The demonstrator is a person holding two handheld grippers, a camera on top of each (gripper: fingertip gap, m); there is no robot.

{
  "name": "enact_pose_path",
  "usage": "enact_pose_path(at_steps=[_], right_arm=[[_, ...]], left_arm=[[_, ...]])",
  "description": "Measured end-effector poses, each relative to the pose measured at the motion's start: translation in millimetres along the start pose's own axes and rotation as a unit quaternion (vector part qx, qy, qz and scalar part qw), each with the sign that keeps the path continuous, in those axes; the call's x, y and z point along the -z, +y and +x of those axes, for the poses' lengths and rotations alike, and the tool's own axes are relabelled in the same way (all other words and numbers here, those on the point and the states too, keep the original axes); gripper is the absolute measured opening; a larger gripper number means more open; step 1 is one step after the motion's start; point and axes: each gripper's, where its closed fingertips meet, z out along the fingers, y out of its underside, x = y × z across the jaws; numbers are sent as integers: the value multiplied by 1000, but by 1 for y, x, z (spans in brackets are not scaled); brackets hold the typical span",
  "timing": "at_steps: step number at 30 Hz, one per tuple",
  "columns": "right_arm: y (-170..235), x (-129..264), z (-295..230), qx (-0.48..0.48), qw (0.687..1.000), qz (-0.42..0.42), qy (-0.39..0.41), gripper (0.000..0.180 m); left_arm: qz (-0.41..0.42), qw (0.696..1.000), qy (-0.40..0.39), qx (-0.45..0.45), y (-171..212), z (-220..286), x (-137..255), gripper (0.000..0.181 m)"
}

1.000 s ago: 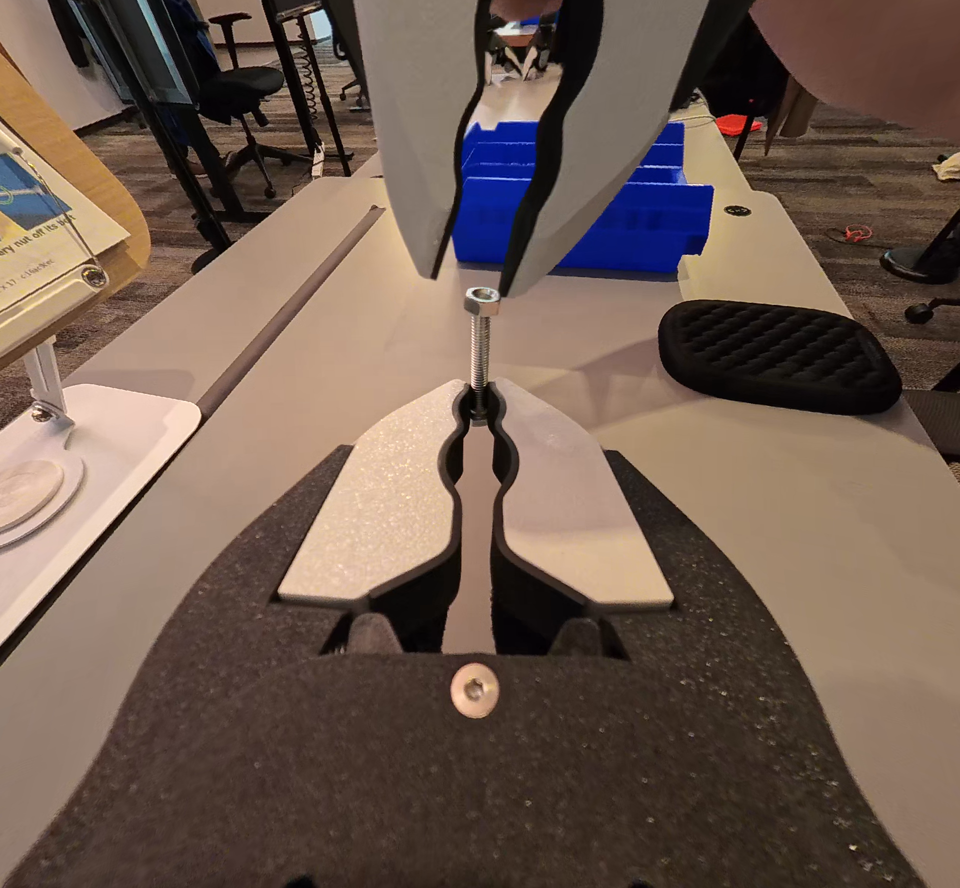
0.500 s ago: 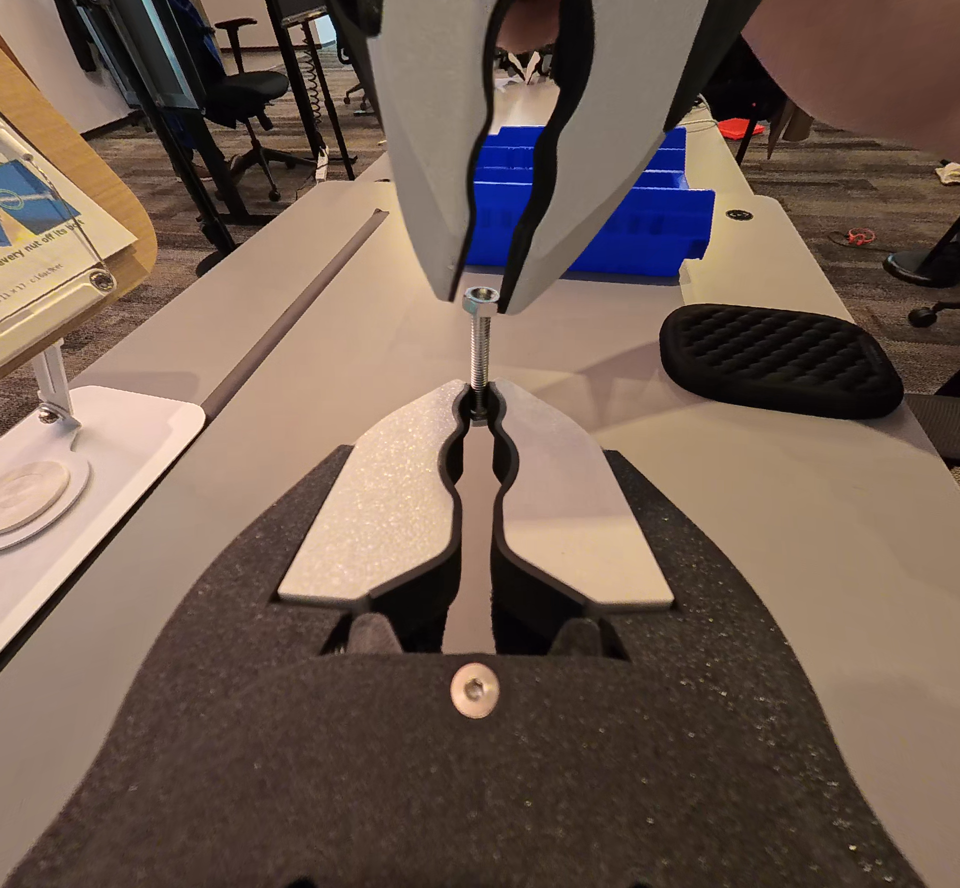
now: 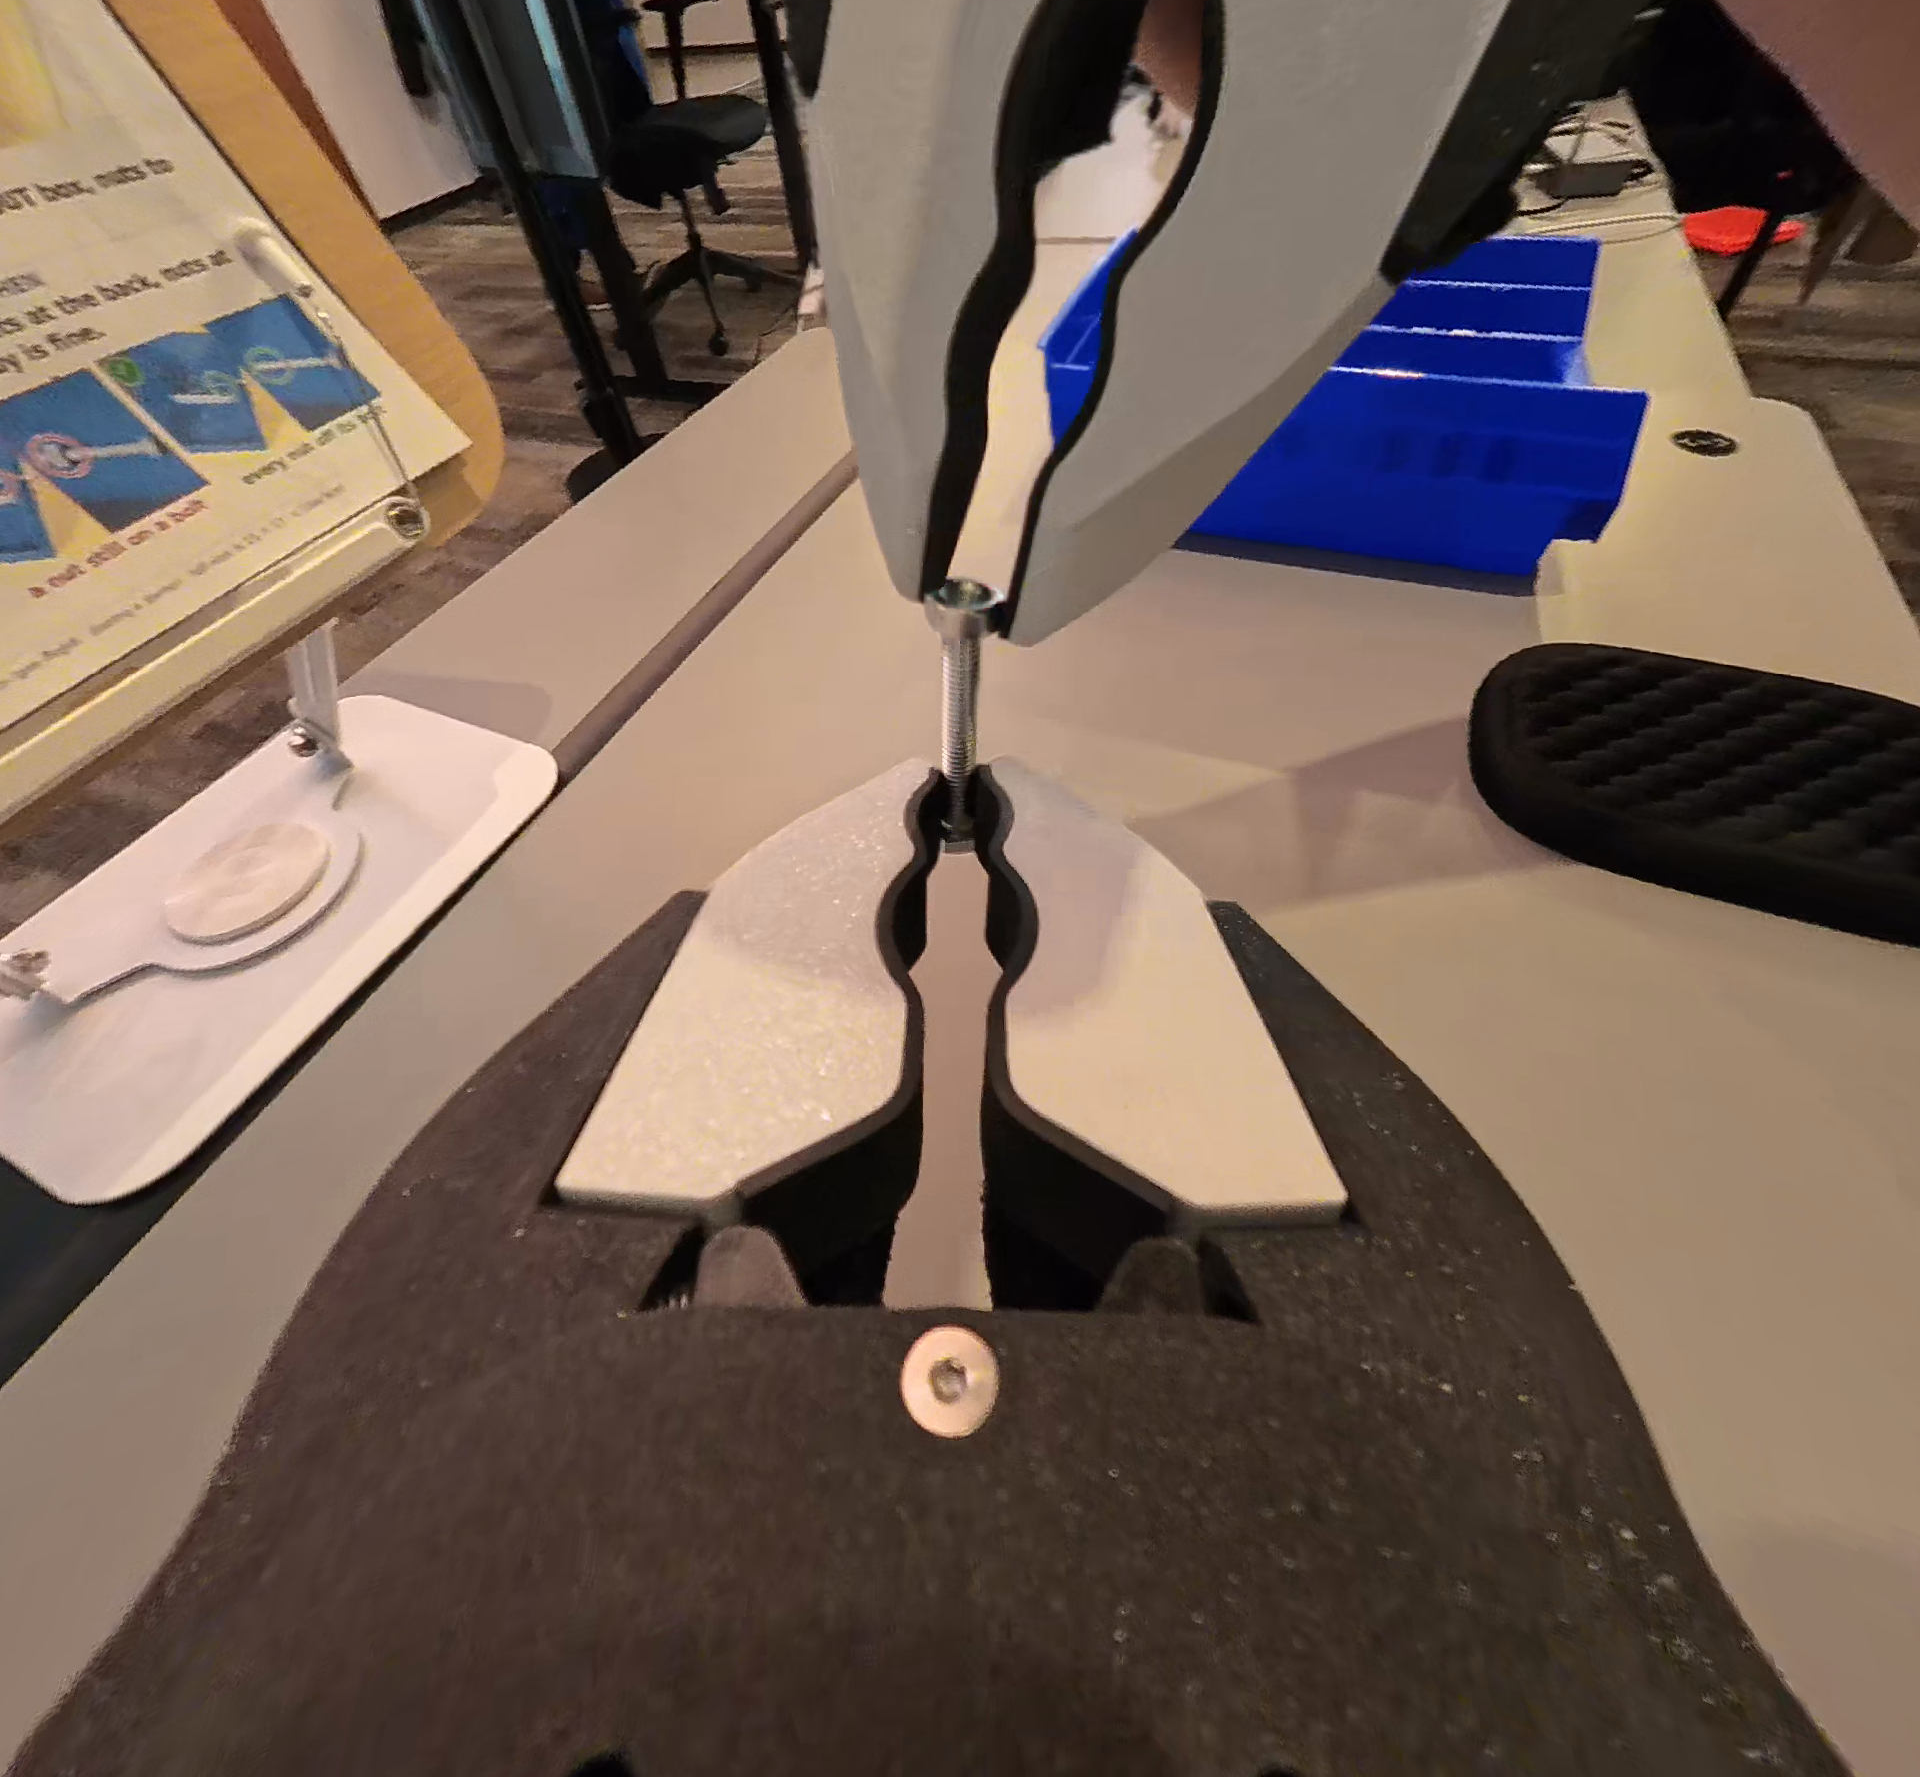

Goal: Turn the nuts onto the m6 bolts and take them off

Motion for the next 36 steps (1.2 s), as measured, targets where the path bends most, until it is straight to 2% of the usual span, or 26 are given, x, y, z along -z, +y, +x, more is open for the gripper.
enact_pose_path(at_steps=[7,11,12,15,18,22,26,36], right_arm=[[-6,1,9,-100,994,28,23,10],[-6,1,10,-100,994,33,32,12],[-7,2,11,-97,994,38,36,17],[-12,14,14,-60,995,54,52,27],[-12,24,-1,50,997,51,24,32],[-7,24,-20,166,986,20,-9,25],[-6,19,-26,181,983,4,-30,22],[-4,9,-27,150,987,5,-58,14]], left_arm=[[-4,999,-48,10,-4,-11,2,5],[-10,998,-58,8,-4,-13,2,5],[-11,998,-55,10,-3,-12,2,5],[-16,999,-26,19,1,-8,2,5],[-9,999,35,37,3,3,3,5],[3,992,117,48,5,21,8,5],[17,989,140,38,1,28,11,5],[12,990,142,17,-1,35,9,5]])
